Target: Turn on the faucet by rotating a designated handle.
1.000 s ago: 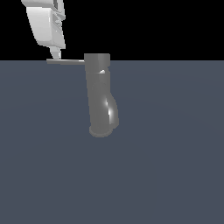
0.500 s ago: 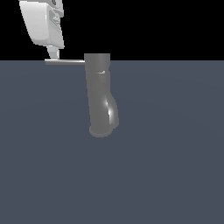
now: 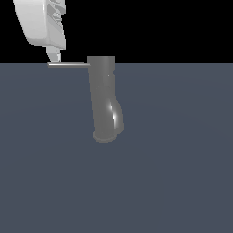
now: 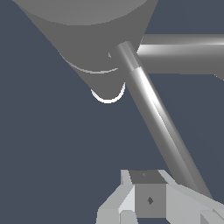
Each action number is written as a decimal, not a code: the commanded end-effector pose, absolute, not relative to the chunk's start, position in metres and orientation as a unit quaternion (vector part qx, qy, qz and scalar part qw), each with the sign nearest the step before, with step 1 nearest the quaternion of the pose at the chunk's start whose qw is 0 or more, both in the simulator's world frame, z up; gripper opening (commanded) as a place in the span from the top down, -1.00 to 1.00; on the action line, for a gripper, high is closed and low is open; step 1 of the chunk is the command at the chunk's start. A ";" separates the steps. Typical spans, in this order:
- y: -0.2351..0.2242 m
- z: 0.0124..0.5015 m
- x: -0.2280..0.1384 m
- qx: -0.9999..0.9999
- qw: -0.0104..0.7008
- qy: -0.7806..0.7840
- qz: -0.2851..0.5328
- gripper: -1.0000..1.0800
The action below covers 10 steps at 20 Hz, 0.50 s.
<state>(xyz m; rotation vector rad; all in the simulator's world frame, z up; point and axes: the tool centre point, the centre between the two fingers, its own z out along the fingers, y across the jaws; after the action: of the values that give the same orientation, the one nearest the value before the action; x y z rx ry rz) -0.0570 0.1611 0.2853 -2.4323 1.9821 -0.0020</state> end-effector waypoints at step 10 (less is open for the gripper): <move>0.145 0.285 -0.082 -0.775 0.001 0.632 -0.001 1.00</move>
<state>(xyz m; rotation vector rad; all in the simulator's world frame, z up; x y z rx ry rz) -0.0788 0.1526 0.2854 -2.4362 1.9759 -0.0039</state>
